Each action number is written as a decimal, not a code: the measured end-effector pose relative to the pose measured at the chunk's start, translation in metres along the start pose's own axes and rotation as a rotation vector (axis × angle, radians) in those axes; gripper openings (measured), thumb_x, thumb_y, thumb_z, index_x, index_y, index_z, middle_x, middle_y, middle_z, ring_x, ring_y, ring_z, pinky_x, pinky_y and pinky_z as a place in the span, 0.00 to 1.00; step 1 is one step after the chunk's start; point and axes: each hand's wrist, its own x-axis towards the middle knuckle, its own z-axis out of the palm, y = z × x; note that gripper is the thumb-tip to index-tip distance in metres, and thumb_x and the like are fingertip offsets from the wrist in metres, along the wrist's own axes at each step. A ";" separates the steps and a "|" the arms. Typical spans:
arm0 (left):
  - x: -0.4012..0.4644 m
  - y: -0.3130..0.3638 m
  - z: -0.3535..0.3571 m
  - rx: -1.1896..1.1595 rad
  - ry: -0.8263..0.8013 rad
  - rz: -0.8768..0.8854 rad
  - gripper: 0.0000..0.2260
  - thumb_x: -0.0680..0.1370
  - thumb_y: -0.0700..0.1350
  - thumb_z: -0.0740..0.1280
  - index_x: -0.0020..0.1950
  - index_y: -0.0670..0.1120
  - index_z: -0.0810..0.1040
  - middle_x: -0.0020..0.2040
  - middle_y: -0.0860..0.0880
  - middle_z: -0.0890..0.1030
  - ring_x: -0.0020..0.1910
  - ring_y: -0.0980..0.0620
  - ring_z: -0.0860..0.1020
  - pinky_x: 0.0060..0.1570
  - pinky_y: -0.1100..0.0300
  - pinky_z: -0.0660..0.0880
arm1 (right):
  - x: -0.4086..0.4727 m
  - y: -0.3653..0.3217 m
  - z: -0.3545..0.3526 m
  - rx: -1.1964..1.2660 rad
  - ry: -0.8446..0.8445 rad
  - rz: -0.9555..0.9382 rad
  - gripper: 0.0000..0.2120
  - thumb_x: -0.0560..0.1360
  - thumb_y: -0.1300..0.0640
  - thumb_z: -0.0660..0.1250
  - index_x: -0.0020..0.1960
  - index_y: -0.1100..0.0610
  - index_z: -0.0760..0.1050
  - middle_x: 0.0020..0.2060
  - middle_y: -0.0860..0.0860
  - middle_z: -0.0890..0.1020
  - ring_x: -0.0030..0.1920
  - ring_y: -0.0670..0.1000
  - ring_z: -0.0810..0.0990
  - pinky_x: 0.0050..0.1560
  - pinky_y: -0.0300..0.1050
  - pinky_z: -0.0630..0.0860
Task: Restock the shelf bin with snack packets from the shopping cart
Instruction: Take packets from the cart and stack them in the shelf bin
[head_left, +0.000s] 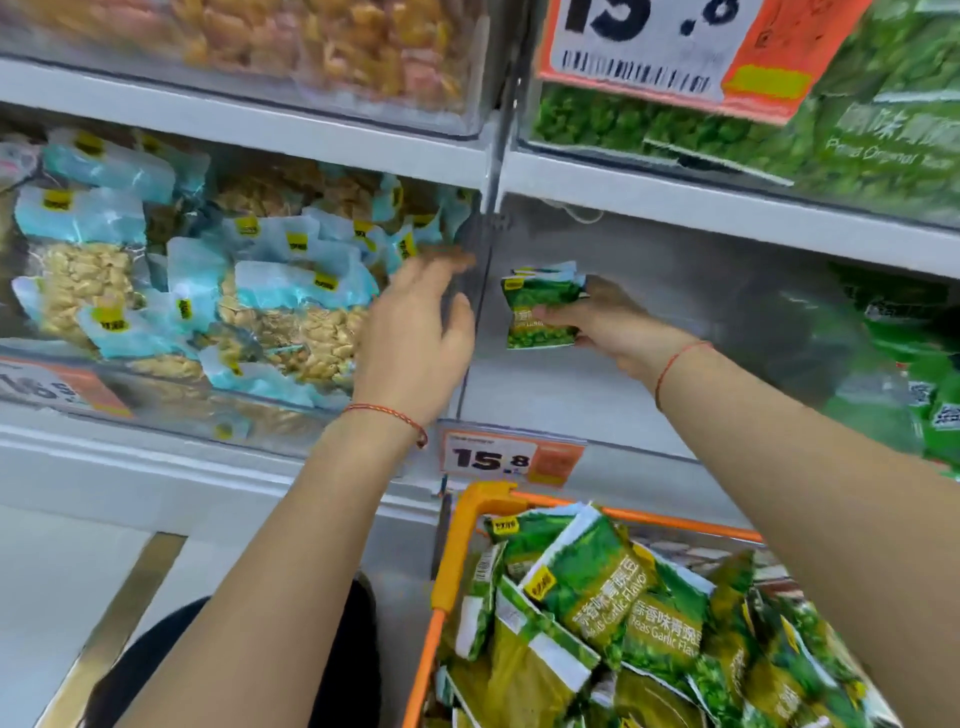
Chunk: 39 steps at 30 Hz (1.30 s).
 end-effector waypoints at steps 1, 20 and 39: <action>0.001 -0.001 0.000 0.001 -0.007 0.022 0.18 0.75 0.43 0.57 0.62 0.43 0.77 0.62 0.44 0.76 0.60 0.46 0.74 0.58 0.58 0.68 | 0.010 0.000 0.005 0.020 0.016 0.001 0.13 0.74 0.63 0.70 0.58 0.56 0.75 0.42 0.48 0.80 0.38 0.42 0.77 0.31 0.27 0.72; 0.011 0.000 0.002 0.094 -0.020 0.057 0.16 0.74 0.43 0.59 0.60 0.45 0.78 0.63 0.48 0.76 0.59 0.47 0.75 0.57 0.55 0.71 | 0.082 0.028 0.042 -0.288 0.368 -0.028 0.20 0.69 0.45 0.72 0.56 0.56 0.79 0.50 0.53 0.82 0.51 0.53 0.80 0.40 0.39 0.67; 0.010 0.004 0.004 0.128 -0.010 0.042 0.15 0.73 0.44 0.61 0.58 0.46 0.80 0.63 0.47 0.75 0.58 0.45 0.75 0.55 0.53 0.73 | 0.071 0.026 0.042 -0.452 0.312 -0.145 0.20 0.78 0.47 0.63 0.31 0.55 0.69 0.36 0.56 0.76 0.39 0.56 0.73 0.32 0.45 0.63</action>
